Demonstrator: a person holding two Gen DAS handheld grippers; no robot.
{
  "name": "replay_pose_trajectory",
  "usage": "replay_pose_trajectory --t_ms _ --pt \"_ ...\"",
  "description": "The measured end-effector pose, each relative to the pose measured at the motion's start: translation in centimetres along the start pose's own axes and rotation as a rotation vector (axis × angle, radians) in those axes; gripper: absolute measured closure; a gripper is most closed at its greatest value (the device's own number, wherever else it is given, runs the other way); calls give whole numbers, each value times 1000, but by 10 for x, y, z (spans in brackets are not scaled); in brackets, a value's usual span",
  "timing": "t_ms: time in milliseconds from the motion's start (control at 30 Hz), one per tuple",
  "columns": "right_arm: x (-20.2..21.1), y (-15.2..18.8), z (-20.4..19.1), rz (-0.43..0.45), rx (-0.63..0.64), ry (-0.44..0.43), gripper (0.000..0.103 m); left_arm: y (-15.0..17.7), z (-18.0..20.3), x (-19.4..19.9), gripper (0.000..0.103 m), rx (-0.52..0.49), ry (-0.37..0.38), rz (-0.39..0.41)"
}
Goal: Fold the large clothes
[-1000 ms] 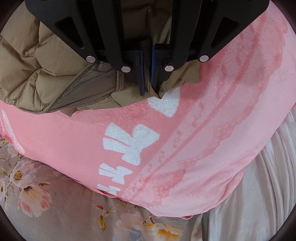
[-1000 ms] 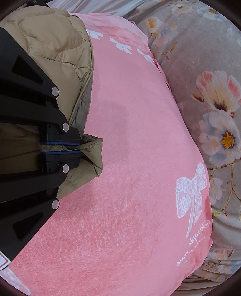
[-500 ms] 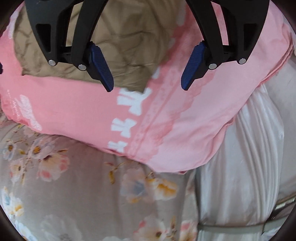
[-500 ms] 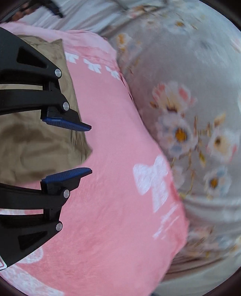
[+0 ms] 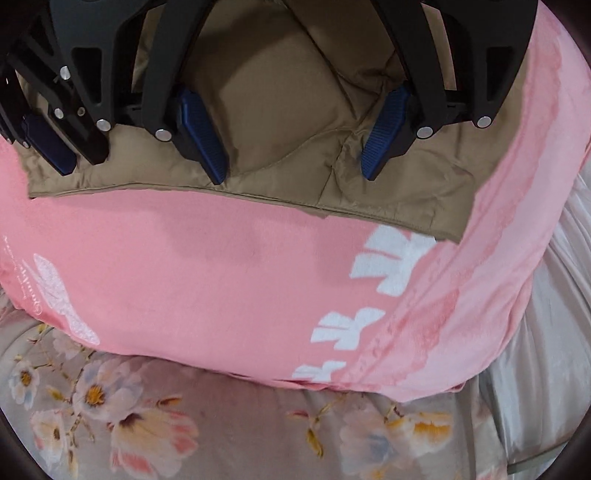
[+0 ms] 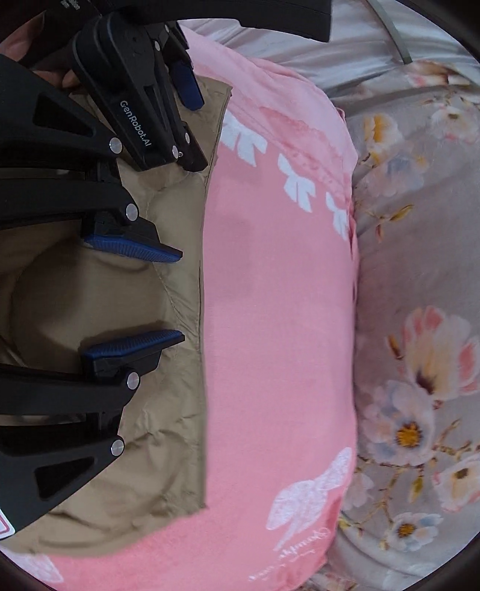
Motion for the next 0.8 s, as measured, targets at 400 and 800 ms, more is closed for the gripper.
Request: replay_pose_trajectory --t_ms 400,800 --pt "-6 23 -7 47 36 70 67 19 4 -8 26 -39 -65 75" --pt "-9 25 -6 46 35 68 67 21 3 -14 26 -38 -80 74"
Point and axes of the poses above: each gripper's, at about its wrist camera, not at the fingertips, and x roughly against the way its jaws point, z to its right, y to its underside, the point moved 7 cm from there along -x, roughly the way its jaws point, and after that the axes turned 8 degrees about y, right-handed, at the moved point
